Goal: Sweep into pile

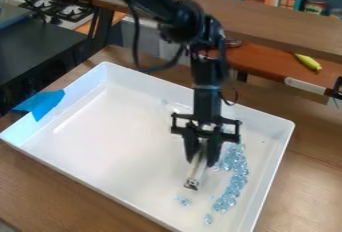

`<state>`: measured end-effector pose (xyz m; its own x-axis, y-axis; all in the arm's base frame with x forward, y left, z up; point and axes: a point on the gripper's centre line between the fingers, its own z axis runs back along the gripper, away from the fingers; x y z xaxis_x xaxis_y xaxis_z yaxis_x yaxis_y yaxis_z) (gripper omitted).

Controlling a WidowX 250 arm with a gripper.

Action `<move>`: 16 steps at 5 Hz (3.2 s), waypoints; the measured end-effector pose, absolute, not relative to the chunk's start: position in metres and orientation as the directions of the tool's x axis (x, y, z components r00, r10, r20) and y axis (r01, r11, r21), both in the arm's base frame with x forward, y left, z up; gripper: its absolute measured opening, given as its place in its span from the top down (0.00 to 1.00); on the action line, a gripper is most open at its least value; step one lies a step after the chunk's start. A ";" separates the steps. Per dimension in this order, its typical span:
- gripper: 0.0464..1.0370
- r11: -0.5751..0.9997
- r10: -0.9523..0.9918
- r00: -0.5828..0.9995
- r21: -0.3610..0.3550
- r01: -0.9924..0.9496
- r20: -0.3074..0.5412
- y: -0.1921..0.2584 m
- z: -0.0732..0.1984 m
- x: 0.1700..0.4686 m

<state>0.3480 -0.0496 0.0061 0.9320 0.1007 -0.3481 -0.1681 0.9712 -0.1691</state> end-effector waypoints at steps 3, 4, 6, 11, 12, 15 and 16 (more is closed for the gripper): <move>0.66 0.966 0.237 0.915 -0.024 -0.258 -0.327 0.085 0.012 0.374; 0.66 0.961 0.264 0.899 0.011 -0.278 -0.350 0.107 -0.002 0.378; 0.66 0.969 0.244 0.891 0.057 -0.241 -0.383 0.092 -0.019 0.379; 0.66 0.993 0.064 0.889 -0.058 -0.101 -0.454 -0.036 -0.019 0.383; 0.66 0.995 0.016 0.882 -0.080 -0.061 -0.470 -0.065 -0.019 0.376; 0.66 0.991 -0.035 0.883 -0.129 -0.029 -0.468 -0.095 -0.010 0.376; 0.66 0.989 -0.033 0.876 -0.142 -0.041 -0.481 -0.080 -0.008 0.372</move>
